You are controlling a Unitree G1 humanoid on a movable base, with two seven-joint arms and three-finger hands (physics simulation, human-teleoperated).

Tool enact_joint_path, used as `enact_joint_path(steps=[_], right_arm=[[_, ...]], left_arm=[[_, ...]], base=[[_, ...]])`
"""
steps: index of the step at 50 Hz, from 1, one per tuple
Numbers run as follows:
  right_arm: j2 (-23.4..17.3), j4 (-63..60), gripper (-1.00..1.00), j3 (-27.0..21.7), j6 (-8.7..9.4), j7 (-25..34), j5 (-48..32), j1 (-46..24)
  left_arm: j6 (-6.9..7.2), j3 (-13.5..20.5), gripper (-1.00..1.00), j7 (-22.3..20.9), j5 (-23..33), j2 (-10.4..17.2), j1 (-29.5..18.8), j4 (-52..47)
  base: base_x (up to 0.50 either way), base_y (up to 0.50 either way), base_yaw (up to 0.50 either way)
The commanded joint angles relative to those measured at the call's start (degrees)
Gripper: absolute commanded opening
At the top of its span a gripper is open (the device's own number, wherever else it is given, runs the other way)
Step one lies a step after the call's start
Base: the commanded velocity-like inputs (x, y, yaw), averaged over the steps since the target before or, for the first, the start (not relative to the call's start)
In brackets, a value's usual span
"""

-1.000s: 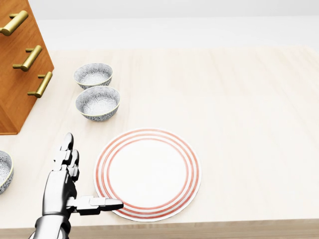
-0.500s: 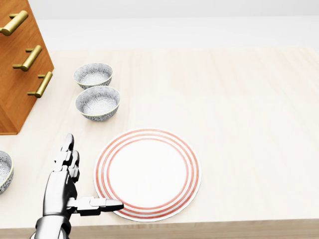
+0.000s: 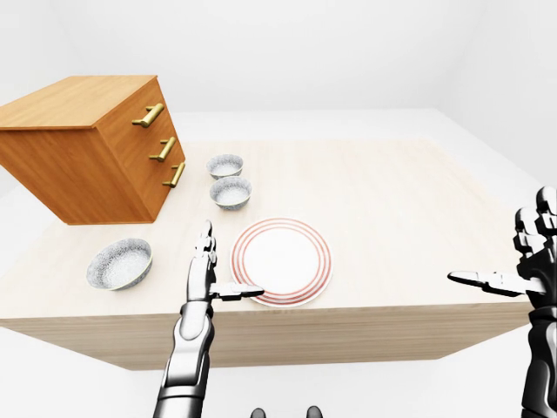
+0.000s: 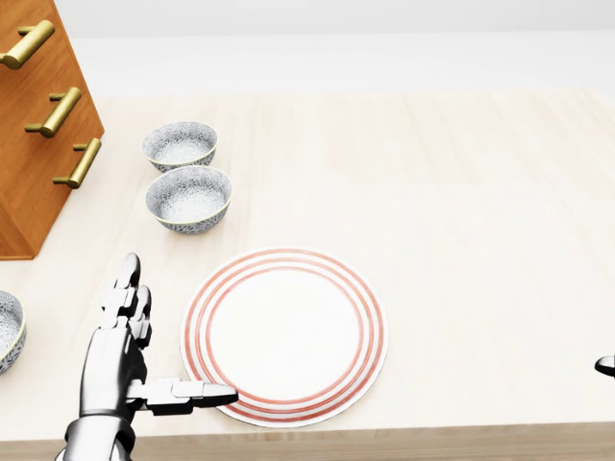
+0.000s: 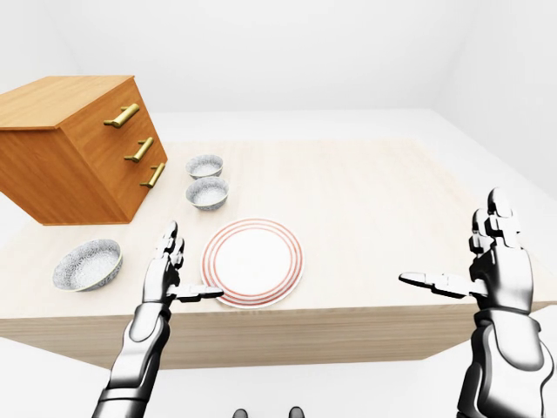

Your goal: Put the bowl in the middle on the plate.

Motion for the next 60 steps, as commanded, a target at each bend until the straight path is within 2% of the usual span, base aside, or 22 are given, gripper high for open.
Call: enact_joint_path(steps=[1,11,14,15,16,18,21,25,26,27,29,30,33,35,42,52,54,56,58,59,60], right_arm=[[0.1,0.1,1.0,0.3,0.0,-0.2,0.0,0.0],[0.1,0.1,1.0,0.3,0.0,-0.2,0.0,0.0],[0.6,-0.4,1.0,0.2,0.0,1.1,-0.2,1.0],[0.4,0.7,1.0,0.3,0.0,1.8,-0.5,1.0],[0.4,0.2,1.0,0.2,0.0,2.0,-0.2,0.9],[0.5,0.2,1.0,0.2,0.0,2.1,-0.4,0.9],[0.7,-1.2,1.0,0.2,0.0,2.3,-0.6,1.1],[-0.6,1.3,1.0,-0.1,0.0,1.7,0.2,-0.4],[-0.6,1.7,1.0,0.0,0.0,1.6,0.0,-0.3],[-0.6,1.8,1.0,0.1,0.0,1.6,0.1,-0.2],[-0.6,1.3,1.0,0.1,0.0,1.6,0.2,-0.2],[-0.6,0.9,1.0,0.1,0.0,1.7,0.4,-0.1],[-0.5,0.7,1.0,0.0,0.0,1.8,0.4,0.0],[-0.5,0.9,1.0,-0.1,0.0,2.0,0.7,0.0],[-0.4,0.9,1.0,-0.1,0.0,1.9,0.8,0.0],[-0.4,0.3,1.0,0.0,0.0,1.6,0.4,0.0],[-0.4,0.0,1.0,0.1,0.0,1.6,0.2,0.1],[-0.4,-0.2,1.0,0.0,0.0,1.6,0.2,0.0],[-0.4,0.1,1.0,-0.1,0.0,1.7,0.3,-0.1],[-0.4,-0.1,1.0,-0.1,0.0,1.7,0.2,0.0],[-0.4,-0.3,1.0,-0.1,0.0,1.7,0.2,0.0]], left_arm=[[0.06,0.0,1.0,0.0,0.0,0.0,0.1,-0.3],[0.06,0.0,1.0,0.0,0.0,0.0,0.1,-0.3],[0.61,-0.4,1.0,0.0,0.6,-0.1,0.6,-1.5],[-0.31,-0.1,1.0,0.1,0.5,0.0,0.1,0.0],[-0.43,0.0,1.0,0.1,0.4,0.0,0.1,0.1],[0.86,-0.2,1.0,0.1,0.4,-0.1,0.6,-1.8],[0.64,-0.2,1.0,0.0,0.4,-0.2,0.6,-1.5],[-0.79,-0.2,1.0,-0.3,0.8,0.1,-0.4,1.6],[-0.79,-0.3,1.0,-0.3,0.8,0.0,-0.1,0.5],[0.27,-0.5,1.0,-0.3,0.9,-0.1,0.3,-1.0],[0.55,-0.5,1.0,-0.3,1.0,-0.1,0.4,-1.4],[0.17,-0.4,1.0,-0.3,0.9,-0.1,0.3,-0.8],[0.31,-0.5,1.0,-0.3,1.0,-0.2,0.5,-1.2],[-0.41,-0.4,1.0,-0.3,1.0,-0.1,0.3,-0.3],[-0.79,-0.3,1.0,-0.4,1.0,0.0,0.0,0.4],[-0.79,-0.3,1.0,-0.2,1.4,0.1,-0.2,1.1],[0.23,-0.6,1.0,-0.2,1.7,0.0,0.5,-1.2],[-0.79,-0.4,1.0,-0.2,1.6,0.0,0.1,0.2],[0.13,-0.6,1.0,-0.2,1.8,-0.1,0.4,-1.0],[1.49,-0.8,1.0,-0.2,1.9,-0.2,1.0,-2.9],[2.15,-0.9,1.0,-0.1,1.9,-0.3,1.2,-3.8]], base=[[0.0,0.0,0.0],[0.0,0.0,0.0],[0.0,0.0,0.0],[0.0,0.0,0.0],[0.0,0.0,0.0],[0.0,0.0,0.0],[0.0,0.0,0.0],[0.19,0.12,0.0],[0.26,0.16,0.0],[0.26,0.16,0.0],[0.25,0.18,0.0],[0.25,0.17,0.0],[0.26,0.18,0.0],[0.28,0.17,0.0],[0.33,0.11,0.0],[0.34,0.1,0.0],[0.31,0.1,0.0],[0.27,0.03,0.0],[0.26,0.0,0.0],[0.26,0.0,0.0],[0.25,0.0,0.0]])
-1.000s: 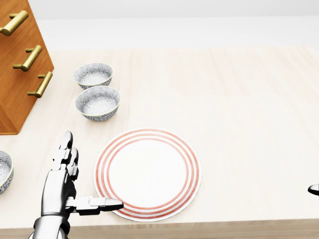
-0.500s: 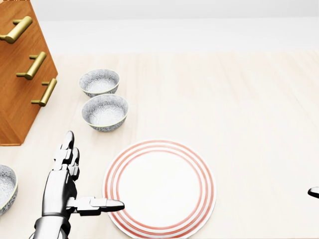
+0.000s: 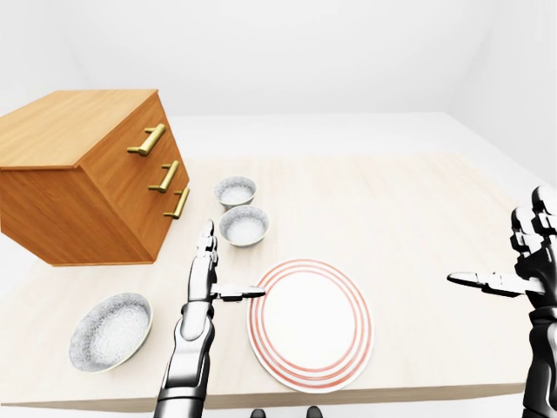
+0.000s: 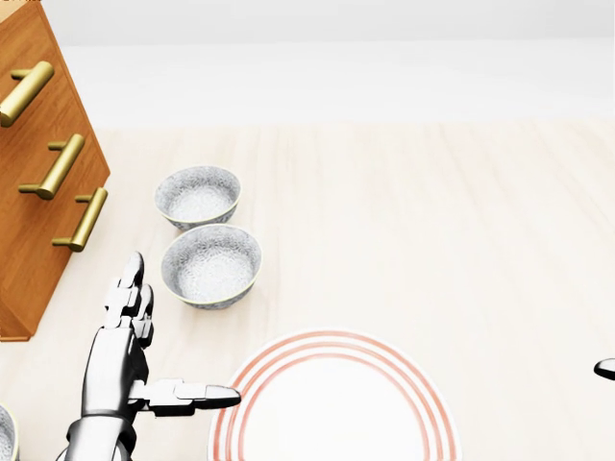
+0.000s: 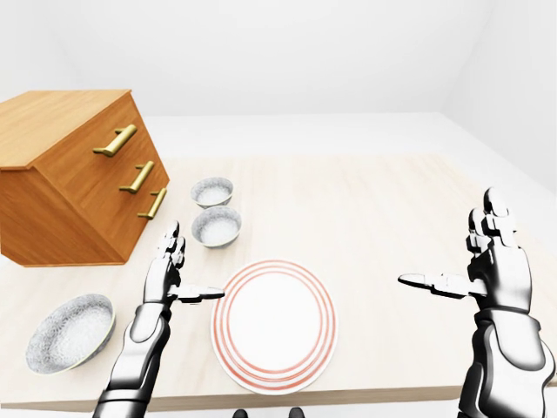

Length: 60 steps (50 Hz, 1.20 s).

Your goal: Put the bowl in the middle on the plate.

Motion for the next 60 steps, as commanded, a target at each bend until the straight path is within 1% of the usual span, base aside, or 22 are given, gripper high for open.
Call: enact_joint_path(steps=[1,6,7,8,9,10,16,17,20,21,23,27,32,35,37,40,42,46,55,57,58,60], right_arm=[[0.0,-0.3,1.0,0.0,0.0,-0.1,-0.4,-0.1],[0.0,2.1,1.0,0.5,0.0,-0.4,-1.1,0.0],[-0.1,1.5,1.0,0.5,0.0,-0.5,-1.1,0.0],[-0.1,1.5,1.0,0.5,0.0,-0.5,-1.1,0.0],[-0.1,1.7,1.0,0.5,0.0,-0.4,-1.1,0.1],[-0.2,1.8,1.0,0.5,0.0,-0.6,-1.1,-0.1],[-0.1,1.2,1.0,0.3,0.0,-0.2,-0.5,0.0],[0.0,0.8,1.0,0.3,0.0,0.2,-0.1,0.2],[0.2,0.2,1.0,0.0,0.0,0.6,0.2,0.4],[0.1,0.2,1.0,0.0,0.0,0.6,0.2,0.3],[0.2,0.6,1.0,0.0,0.0,0.7,0.2,0.2],[0.0,0.9,1.0,0.3,0.0,0.2,-0.4,0.0],[0.2,0.3,1.0,0.0,0.0,1.1,0.4,0.2],[0.2,0.4,1.0,0.1,0.0,1.0,0.2,0.2],[0.2,0.2,1.0,0.1,0.0,1.0,0.3,0.2],[0.2,0.6,1.0,0.1,0.0,1.0,0.3,0.2],[0.2,0.2,1.0,0.1,0.0,1.0,0.3,0.3],[0.2,0.4,1.0,0.2,0.0,1.1,0.2,0.2],[-0.2,1.9,1.0,0.7,0.0,-0.4,-1.3,-0.1],[-0.1,1.9,1.0,0.8,0.0,-0.4,-1.5,-0.1],[-0.2,2.4,1.0,0.9,0.0,-0.5,-1.6,-0.2],[-0.2,3.0,1.0,1.0,0.0,-0.6,-1.8,-0.2]], left_arm=[[2.14,-0.4,1.0,0.1,0.6,-0.3,0.8,-3.0],[2.75,-0.5,1.0,0.1,0.7,-0.3,1.1,-3.9],[1.68,-0.4,1.0,0.1,0.7,-0.3,0.8,-2.5],[1.57,-0.4,1.0,0.1,0.7,-0.3,0.8,-2.3],[-0.37,-0.1,1.0,0.1,0.6,-0.1,0.1,0.3],[-0.49,-0.1,1.0,0.1,0.6,-0.1,0.0,0.6],[-0.49,0.0,1.0,0.1,0.7,0.0,-0.1,1.1],[0.12,-0.2,1.0,0.1,0.8,-0.1,0.3,-0.4],[0.19,-0.2,1.0,0.1,0.8,-0.1,0.3,-0.6],[1.16,-0.4,1.0,0.1,0.9,-0.2,0.8,-2.0],[0.34,-0.2,1.0,0.1,0.9,-0.1,0.4,-0.8],[0.74,-0.3,1.0,0.1,0.9,-0.1,0.5,-1.3],[-0.28,-0.2,1.0,0.0,0.9,-0.1,0.2,0.0],[2.08,-0.5,1.0,0.0,1.0,-0.2,1.1,-3.2],[0.12,-0.2,1.0,0.0,0.9,-0.1,0.5,-0.7],[0.07,-0.2,1.0,0.0,0.9,-0.1,0.4,-0.6],[0.75,-0.3,1.0,0.0,0.9,-0.1,0.6,-1.4],[-0.49,-0.1,1.0,0.0,0.8,0.0,0.0,0.5],[-0.49,-0.1,1.0,0.1,0.9,0.0,-0.1,0.6],[1.48,-0.4,1.0,0.1,1.0,-0.2,0.6,-2.1],[0.46,-0.3,1.0,0.1,1.0,-0.1,0.4,-0.9],[1.36,-0.5,1.0,0.1,1.1,-0.2,0.8,-2.2]], base=[[0.25,0.0,0.0],[0.16,0.0,0.0],[0.09,0.0,0.0],[0.09,0.0,0.0],[0.09,0.0,0.0],[0.09,0.0,0.0],[0.08,0.0,0.0],[0.12,0.0,0.0],[0.19,0.0,0.0],[0.24,0.0,0.0],[0.24,0.0,0.0],[0.23,0.0,0.0],[0.26,0.0,0.0],[0.31,0.0,0.0],[0.31,0.0,0.0],[0.32,0.0,0.0],[0.32,0.0,0.0],[0.32,0.0,0.0],[0.22,0.0,0.0],[0.0,0.0,0.0],[0.0,0.0,0.0],[0.0,0.0,0.0]])
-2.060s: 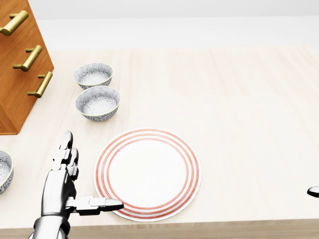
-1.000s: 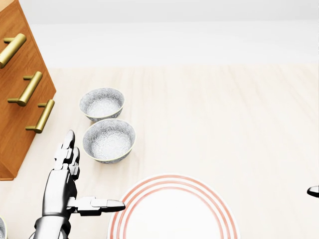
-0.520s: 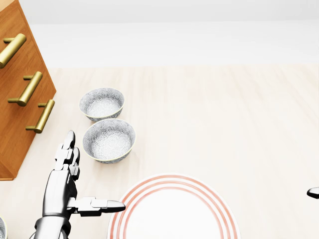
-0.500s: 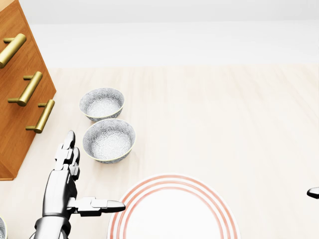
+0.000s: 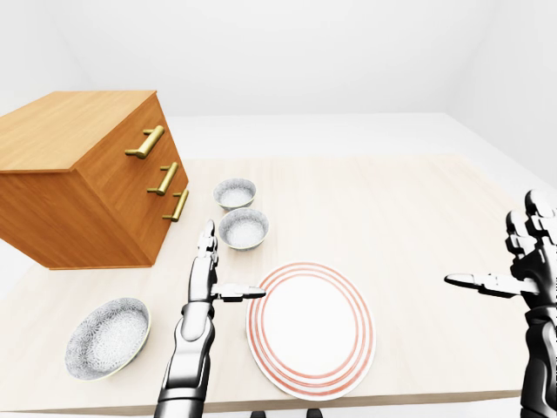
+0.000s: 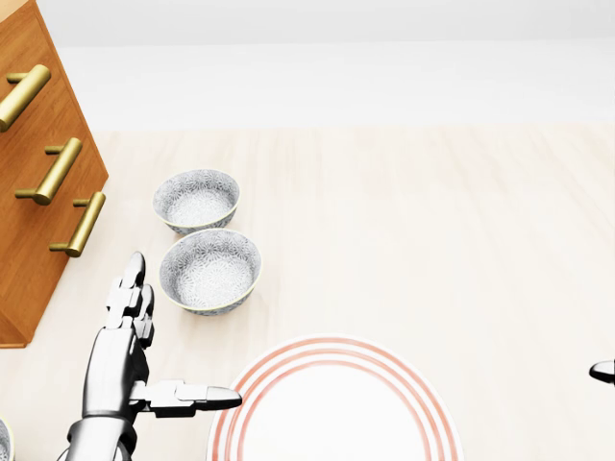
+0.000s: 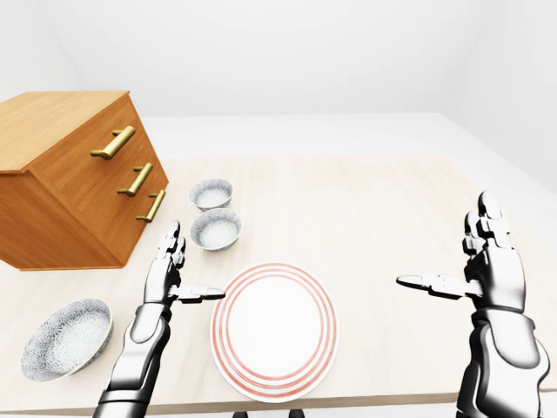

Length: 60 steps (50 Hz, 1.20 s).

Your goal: Put the bowl in the middle on the plate.

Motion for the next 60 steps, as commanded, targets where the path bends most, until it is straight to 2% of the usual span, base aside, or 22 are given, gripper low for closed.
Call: enact_joint_path(steps=[1,2,8,10,11,12,16,19,21,22,25,26,28,31,34,35,36,37,38,45,52,60], right_arm=[[-0.2,1.9,1.0,0.5,0.0,-0.9,-1.1,-0.2],[-0.2,1.9,1.0,0.5,0.0,-0.9,-1.1,-0.2],[0.0,-0.3,1.0,0.2,0.0,-0.6,-0.5,0.1],[0.0,0.2,1.0,0.3,0.0,-0.7,-0.8,0.0],[0.0,0.2,1.0,0.2,0.0,-0.6,-0.6,0.0],[0.0,0.4,1.0,0.2,0.0,-0.6,-0.6,0.0],[0.1,0.0,1.0,0.0,0.0,-0.5,-0.5,0.2],[0.1,0.3,1.0,0.1,0.0,-0.6,-0.6,0.0],[0.1,-0.1,1.0,0.1,0.0,-0.5,-0.5,0.1],[0.2,-0.8,1.0,0.0,0.0,-0.5,-0.5,0.3],[0.2,-0.3,1.0,0.0,0.0,-0.4,-0.6,0.1],[0.1,-0.1,1.0,0.0,0.0,-0.4,-0.6,0.1],[0.1,1.4,1.0,0.1,0.0,-0.5,-0.6,0.0],[0.1,0.7,1.0,0.2,0.0,-0.6,-0.5,0.2],[0.1,1.0,1.0,0.3,0.0,-0.6,-0.7,0.2],[0.1,1.2,1.0,0.1,0.0,-0.6,-0.6,0.3],[0.2,1.1,1.0,0.1,0.0,-0.5,-0.5,0.4],[0.3,0.8,1.0,0.1,0.0,-0.5,-0.5,0.5],[0.2,1.3,1.0,0.1,0.0,-0.5,-0.6,0.4],[0.3,0.9,1.0,0.2,0.0,-0.5,-0.9,0.3],[0.3,1.2,1.0,0.4,0.0,-0.6,-0.9,0.3],[0.1,0.4,1.0,0.2,0.0,-0.6,-0.7,0.2]], left_arm=[[-0.26,0.0,1.0,0.0,0.1,0.0,-0.1,0.4],[-0.62,0.0,1.0,0.0,0.0,0.0,-0.2,0.9],[-0.3,0.1,1.0,0.1,0.0,0.0,-0.3,0.6],[0.81,-0.1,1.0,0.1,0.0,-0.1,0.0,-0.8],[1.91,-0.1,1.0,-0.1,-0.4,-0.2,0.2,-2.3],[2.04,-0.1,1.0,-0.3,-0.7,-0.2,0.2,-2.9],[0.09,-0.1,1.0,-1.4,-1.8,-0.1,0.2,-3.3],[0.01,-0.7,1.0,-1.5,-0.3,0.0,0.4,-4.5],[1.65,-1.8,1.0,-1.4,2.4,0.1,1.2,-8.1],[1.58,-1.9,1.0,-1.8,2.7,0.1,1.1,-8.2],[3.66,-2.9,1.0,-1.9,6.6,0.3,1.0,-11.4],[3.97,-3.2,1.0,-0.9,9.5,0.5,0.4,-11.8],[4.77,-3.0,1.0,-1.3,10.2,0.3,-0.4,-12.2],[4.33,-3.5,1.0,-1.9,14.0,1.0,-1.6,-11.7],[4.4,-3.2,1.0,-2.6,14.1,0.8,-2.0,-11.5],[6.2,-3.1,1.0,-3.5,16.9,2.0,-3.3,-12.0],[6.72,-2.8,1.0,-4.1,18.0,2.3,-4.0,-12.4],[8.39,-2.0,1.0,-4.7,19.2,2.6,-5.0,-13.6],[9.38,-1.6,1.0,-5.5,20.2,2.9,-5.8,-14.5],[9.38,-0.9,1.0,-10.7,28.0,5.2,-11.4,-14.5],[9.38,0.2,1.0,-12.8,31.4,5.8,-13.6,-14.1],[9.38,0.5,1.0,-15.6,37.1,8.0,-17.9,-13.3]], base=[[0.0,0.0,0.0],[0.0,0.0,0.0],[0.0,0.0,0.0],[0.0,0.0,0.0],[0.0,0.0,0.0],[0.0,0.0,0.0],[0.0,0.0,0.0],[0.0,0.0,0.0],[0.0,0.0,0.0],[0.0,0.0,0.0],[0.0,0.0,0.0],[0.0,0.0,0.0],[0.0,0.0,0.0],[0.0,0.0,0.0],[0.0,0.0,0.0],[0.0,0.0,0.0],[0.0,0.0,0.0],[0.0,0.0,0.0],[0.0,0.0,0.0],[0.0,0.0,0.0],[0.0,0.0,0.0],[0.0,0.0,0.0]])
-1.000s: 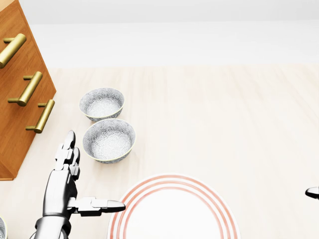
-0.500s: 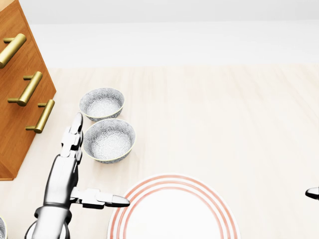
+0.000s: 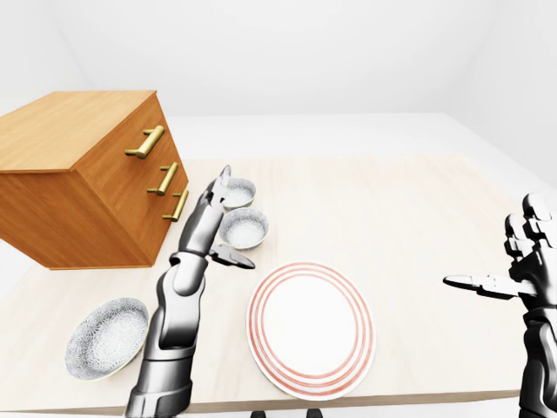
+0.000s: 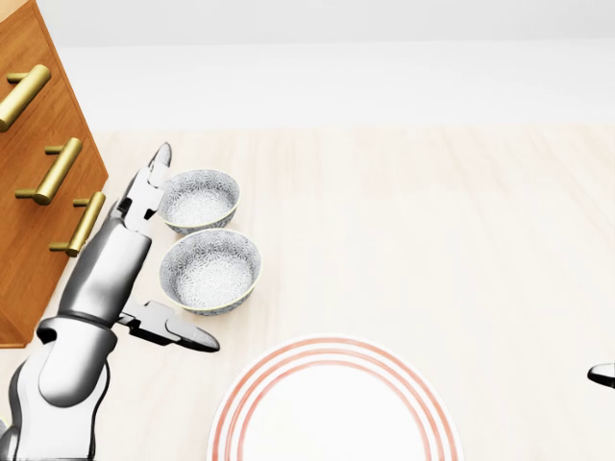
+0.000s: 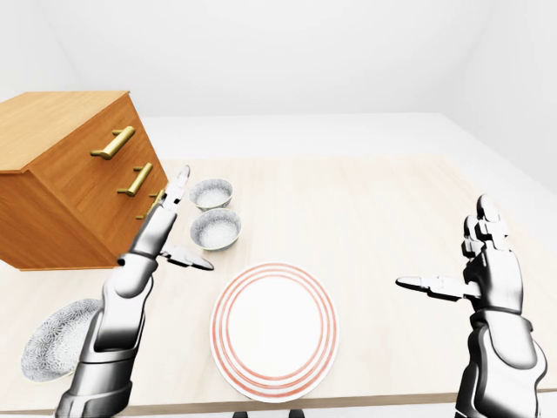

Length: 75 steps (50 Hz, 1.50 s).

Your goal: Put the bowl in the middle on the plate.

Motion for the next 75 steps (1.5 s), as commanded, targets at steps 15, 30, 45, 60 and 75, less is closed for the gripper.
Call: enact_joint_path(steps=[15,30,45,60,75], right_arm=[[0.0,1.0,1.0,0.2,0.0,0.0,-0.3,-0.4],[-0.1,0.2,1.0,0.0,0.0,0.0,0.0,-0.1],[-0.1,-0.2,1.0,0.1,0.0,0.0,-0.1,-0.1],[-0.1,0.4,1.0,0.2,0.0,-0.1,-0.2,-0.1],[-0.2,1.4,1.0,0.5,0.0,-0.1,-0.3,-0.2]], left_arm=[[0.0,0.6,1.0,-8.9,16.7,3.4,-6.9,0.7],[0.0,0.2,1.0,-11.4,25.8,3.5,-6.3,-0.3],[-1.83,0.1,1.0,-11.9,31.0,2.8,-5.5,-0.9],[-6.15,-2.0,1.0,-5.5,36.4,2.1,-4.7,6.6],[-7.38,-3.8,1.0,-4.1,38.9,1.0,-8.2,13.6]], base=[[0.0,0.0,0.0],[0.0,0.0,0.0],[0.0,0.0,0.0],[0.0,0.0,0.0],[0.0,0.0,0.0]])
